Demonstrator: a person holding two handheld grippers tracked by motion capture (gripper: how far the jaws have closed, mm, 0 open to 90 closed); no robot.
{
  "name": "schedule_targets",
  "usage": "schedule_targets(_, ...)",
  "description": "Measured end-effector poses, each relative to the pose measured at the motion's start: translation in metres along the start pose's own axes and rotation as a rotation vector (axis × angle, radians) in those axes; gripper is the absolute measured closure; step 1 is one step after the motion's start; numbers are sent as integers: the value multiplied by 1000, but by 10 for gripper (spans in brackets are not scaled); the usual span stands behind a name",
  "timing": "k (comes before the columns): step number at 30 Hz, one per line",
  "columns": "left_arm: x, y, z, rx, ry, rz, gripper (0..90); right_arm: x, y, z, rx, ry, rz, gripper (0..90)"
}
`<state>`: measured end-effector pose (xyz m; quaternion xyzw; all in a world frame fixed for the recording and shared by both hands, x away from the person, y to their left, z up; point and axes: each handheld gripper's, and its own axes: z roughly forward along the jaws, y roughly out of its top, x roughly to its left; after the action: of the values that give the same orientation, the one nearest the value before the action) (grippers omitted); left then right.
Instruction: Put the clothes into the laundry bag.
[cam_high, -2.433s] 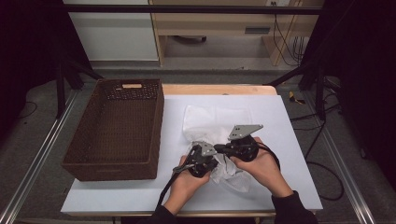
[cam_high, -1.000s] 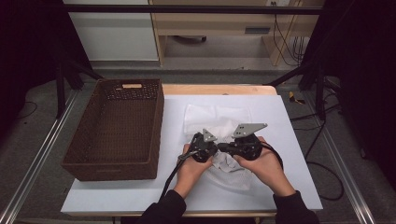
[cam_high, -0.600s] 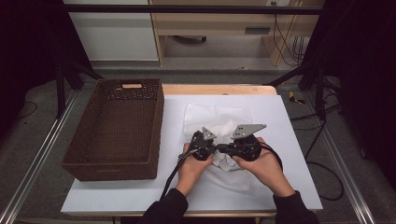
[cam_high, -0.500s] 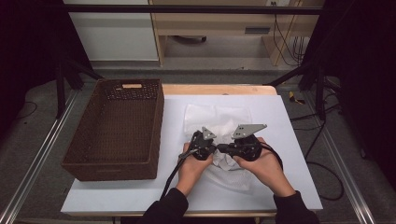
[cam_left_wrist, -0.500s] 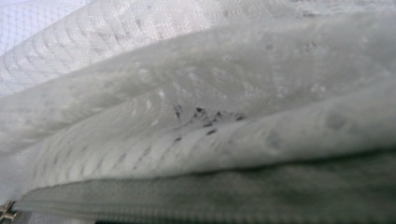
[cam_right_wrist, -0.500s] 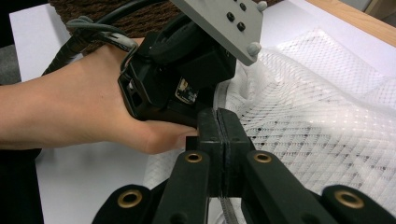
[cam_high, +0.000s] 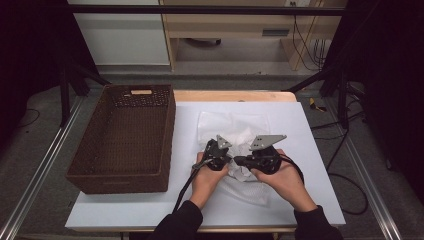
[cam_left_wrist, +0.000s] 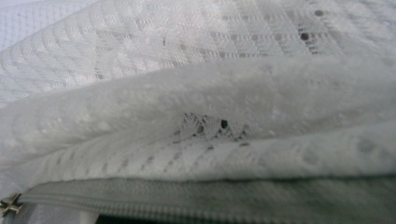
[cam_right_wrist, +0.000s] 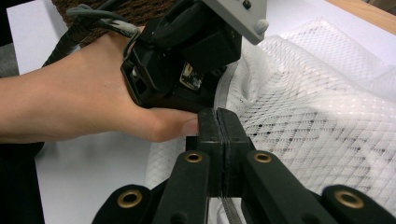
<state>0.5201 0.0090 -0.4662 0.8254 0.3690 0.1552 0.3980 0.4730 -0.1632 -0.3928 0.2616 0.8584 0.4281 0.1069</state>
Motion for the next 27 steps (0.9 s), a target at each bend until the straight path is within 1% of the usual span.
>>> schedule_targets(6,0,3,2,8,5,9,900,-1,-2,0,1,-1,6,898)
schedule_targets(15,1,6,6,10,13,9,900,-4,-5,1,6,-2,13,898)
schedule_targets(18,1,7,7,4,18,8,900,-5,-6,2,7,-1,15,898)
schedule_targets(20,1,7,8,-3,30,10,900,-5,-6,2,10,-1,16,898)
schedule_targets(25,2,8,11,-4,33,7,900,-7,-8,3,9,-3,20,898)
schedule_targets(27,2,9,12,-1,35,14,900,-8,-8,3,7,-4,21,898)
